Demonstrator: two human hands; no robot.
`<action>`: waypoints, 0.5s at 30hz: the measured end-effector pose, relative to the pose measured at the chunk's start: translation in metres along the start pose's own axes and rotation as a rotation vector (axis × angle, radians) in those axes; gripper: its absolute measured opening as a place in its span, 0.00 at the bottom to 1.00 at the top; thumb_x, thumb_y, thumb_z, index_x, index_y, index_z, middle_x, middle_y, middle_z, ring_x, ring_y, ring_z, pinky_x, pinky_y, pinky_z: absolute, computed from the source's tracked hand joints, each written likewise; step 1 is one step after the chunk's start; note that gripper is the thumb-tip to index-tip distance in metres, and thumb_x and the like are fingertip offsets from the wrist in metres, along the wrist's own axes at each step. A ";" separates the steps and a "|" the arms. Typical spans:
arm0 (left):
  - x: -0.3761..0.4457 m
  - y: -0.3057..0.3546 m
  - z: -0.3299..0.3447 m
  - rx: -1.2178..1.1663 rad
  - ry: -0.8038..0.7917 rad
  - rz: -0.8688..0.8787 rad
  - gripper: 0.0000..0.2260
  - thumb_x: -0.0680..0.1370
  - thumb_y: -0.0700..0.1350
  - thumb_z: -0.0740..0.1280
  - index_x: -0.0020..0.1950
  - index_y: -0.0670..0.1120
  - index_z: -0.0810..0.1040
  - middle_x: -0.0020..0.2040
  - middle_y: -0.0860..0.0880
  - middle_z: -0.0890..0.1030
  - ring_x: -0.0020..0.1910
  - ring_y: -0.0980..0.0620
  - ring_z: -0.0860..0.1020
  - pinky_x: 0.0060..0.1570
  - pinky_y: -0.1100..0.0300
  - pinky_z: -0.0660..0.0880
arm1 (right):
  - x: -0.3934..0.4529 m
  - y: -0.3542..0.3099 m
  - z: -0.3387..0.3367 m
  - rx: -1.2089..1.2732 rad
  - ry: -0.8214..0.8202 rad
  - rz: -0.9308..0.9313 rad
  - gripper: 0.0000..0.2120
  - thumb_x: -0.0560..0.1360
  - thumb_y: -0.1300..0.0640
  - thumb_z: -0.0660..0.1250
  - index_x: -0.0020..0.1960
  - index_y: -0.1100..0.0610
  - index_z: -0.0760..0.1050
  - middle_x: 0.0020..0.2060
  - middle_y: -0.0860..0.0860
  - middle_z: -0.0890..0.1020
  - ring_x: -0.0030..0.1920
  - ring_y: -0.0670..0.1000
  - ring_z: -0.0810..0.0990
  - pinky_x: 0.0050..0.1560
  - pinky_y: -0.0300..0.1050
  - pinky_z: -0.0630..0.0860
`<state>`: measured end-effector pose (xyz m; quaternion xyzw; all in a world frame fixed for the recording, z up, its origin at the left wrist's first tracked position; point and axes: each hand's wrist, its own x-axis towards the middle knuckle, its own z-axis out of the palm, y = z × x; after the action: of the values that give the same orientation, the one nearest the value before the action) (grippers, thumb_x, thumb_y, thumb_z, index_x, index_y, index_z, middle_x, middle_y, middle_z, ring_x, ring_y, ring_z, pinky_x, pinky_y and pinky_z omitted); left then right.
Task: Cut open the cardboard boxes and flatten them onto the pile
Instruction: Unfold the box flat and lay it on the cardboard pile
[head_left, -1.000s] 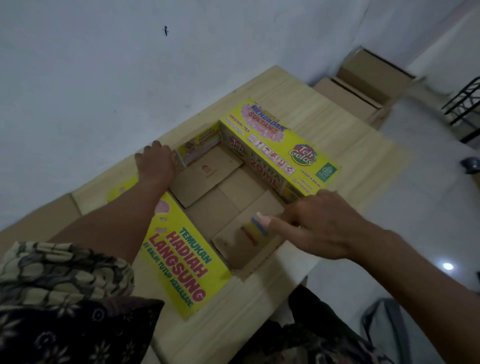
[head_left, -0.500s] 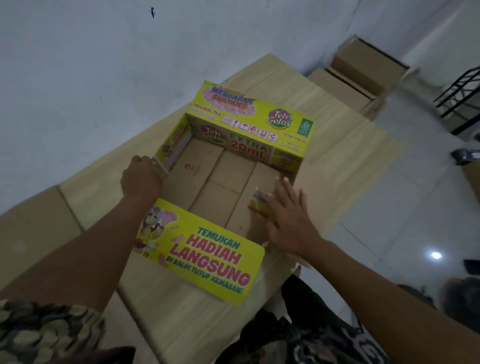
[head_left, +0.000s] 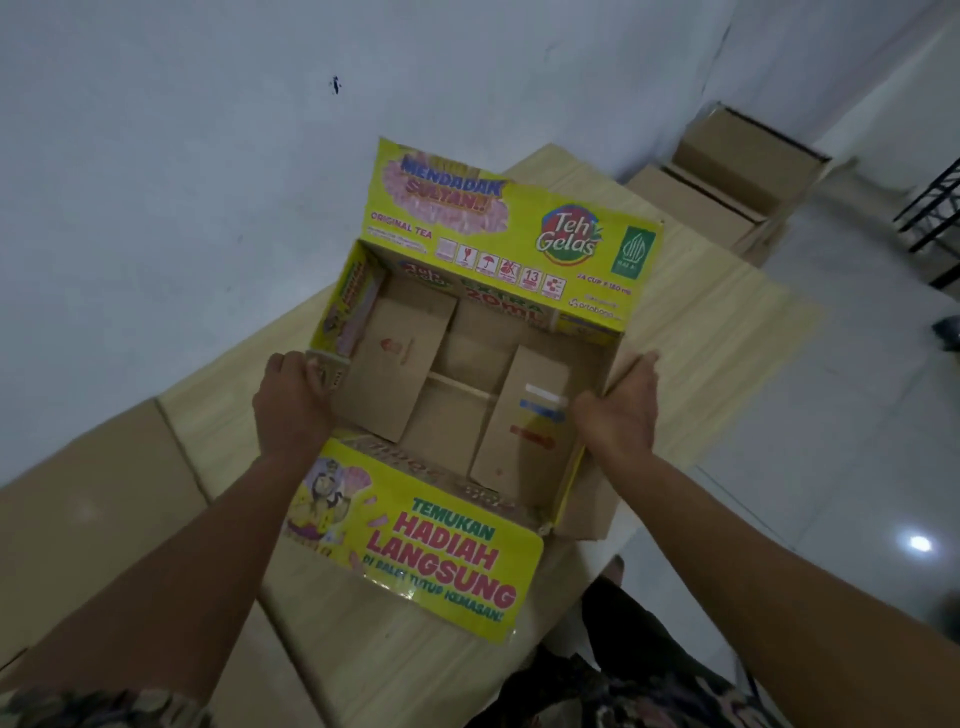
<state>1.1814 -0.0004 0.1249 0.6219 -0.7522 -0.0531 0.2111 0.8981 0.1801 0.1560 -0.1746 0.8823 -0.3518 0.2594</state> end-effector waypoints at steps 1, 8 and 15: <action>0.002 -0.001 -0.003 -0.029 0.034 0.013 0.11 0.85 0.40 0.58 0.51 0.34 0.75 0.51 0.33 0.74 0.45 0.31 0.74 0.40 0.46 0.63 | 0.003 -0.006 -0.004 -0.028 0.007 -0.049 0.48 0.74 0.57 0.70 0.83 0.55 0.42 0.80 0.55 0.54 0.79 0.58 0.56 0.74 0.59 0.62; 0.041 0.004 -0.036 -0.183 0.077 -0.083 0.12 0.84 0.39 0.59 0.56 0.33 0.79 0.52 0.30 0.76 0.50 0.30 0.76 0.48 0.42 0.70 | 0.005 -0.052 -0.023 -0.089 0.215 -0.619 0.20 0.68 0.52 0.67 0.58 0.55 0.70 0.60 0.54 0.77 0.68 0.58 0.72 0.76 0.65 0.51; 0.051 0.068 -0.088 -0.456 -0.208 -0.062 0.29 0.75 0.62 0.57 0.69 0.47 0.78 0.62 0.39 0.82 0.60 0.38 0.80 0.59 0.47 0.76 | 0.000 -0.067 -0.026 -0.178 0.348 -1.178 0.12 0.72 0.58 0.64 0.53 0.54 0.81 0.47 0.50 0.82 0.46 0.54 0.78 0.38 0.47 0.75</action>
<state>1.1461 -0.0177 0.2406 0.5721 -0.7192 -0.2916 0.2655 0.8912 0.1473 0.2192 -0.5933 0.6929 -0.3844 -0.1417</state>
